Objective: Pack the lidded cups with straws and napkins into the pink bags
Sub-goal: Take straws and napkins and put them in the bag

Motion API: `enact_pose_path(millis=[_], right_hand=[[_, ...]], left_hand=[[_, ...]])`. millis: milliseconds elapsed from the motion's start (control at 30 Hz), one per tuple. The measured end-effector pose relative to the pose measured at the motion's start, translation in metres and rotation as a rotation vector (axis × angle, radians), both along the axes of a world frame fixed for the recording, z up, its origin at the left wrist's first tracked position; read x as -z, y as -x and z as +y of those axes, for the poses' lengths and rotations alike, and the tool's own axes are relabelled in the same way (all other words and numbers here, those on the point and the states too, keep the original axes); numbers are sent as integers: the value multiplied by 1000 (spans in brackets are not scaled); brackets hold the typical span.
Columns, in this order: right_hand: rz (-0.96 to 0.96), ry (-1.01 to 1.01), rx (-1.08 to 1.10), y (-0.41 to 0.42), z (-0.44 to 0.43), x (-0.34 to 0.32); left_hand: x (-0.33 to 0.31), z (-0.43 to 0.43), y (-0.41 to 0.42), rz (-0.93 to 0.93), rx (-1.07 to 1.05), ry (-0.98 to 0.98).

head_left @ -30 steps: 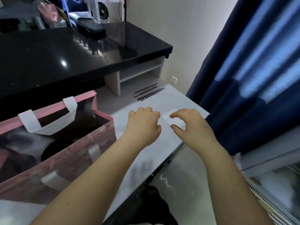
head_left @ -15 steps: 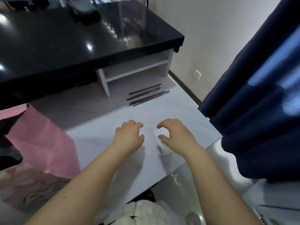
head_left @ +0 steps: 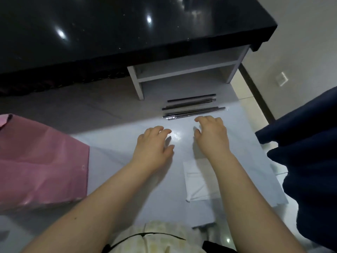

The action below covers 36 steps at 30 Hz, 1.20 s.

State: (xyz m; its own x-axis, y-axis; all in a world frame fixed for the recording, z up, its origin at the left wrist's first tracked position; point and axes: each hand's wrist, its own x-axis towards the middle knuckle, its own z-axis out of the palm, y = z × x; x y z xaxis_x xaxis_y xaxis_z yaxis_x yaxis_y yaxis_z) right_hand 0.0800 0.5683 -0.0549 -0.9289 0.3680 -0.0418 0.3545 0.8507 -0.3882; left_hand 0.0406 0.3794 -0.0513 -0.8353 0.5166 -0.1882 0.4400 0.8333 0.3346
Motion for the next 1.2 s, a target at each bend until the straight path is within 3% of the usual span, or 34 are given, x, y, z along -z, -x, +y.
enact_pose_path(millis=[333, 700, 900, 1200], right_hand=[[-101, -198, -234, 71, 29, 11], [-61, 4, -226, 76, 35, 20], [62, 87, -186, 72, 37, 8], [166, 41, -257, 49, 22, -37]], left_hand=[[-2, 26, 57, 29, -104, 35], [0, 23, 58, 12, -186, -65], [-8, 16, 57, 32, -217, -82], [-55, 0, 53, 193, -227, -112]])
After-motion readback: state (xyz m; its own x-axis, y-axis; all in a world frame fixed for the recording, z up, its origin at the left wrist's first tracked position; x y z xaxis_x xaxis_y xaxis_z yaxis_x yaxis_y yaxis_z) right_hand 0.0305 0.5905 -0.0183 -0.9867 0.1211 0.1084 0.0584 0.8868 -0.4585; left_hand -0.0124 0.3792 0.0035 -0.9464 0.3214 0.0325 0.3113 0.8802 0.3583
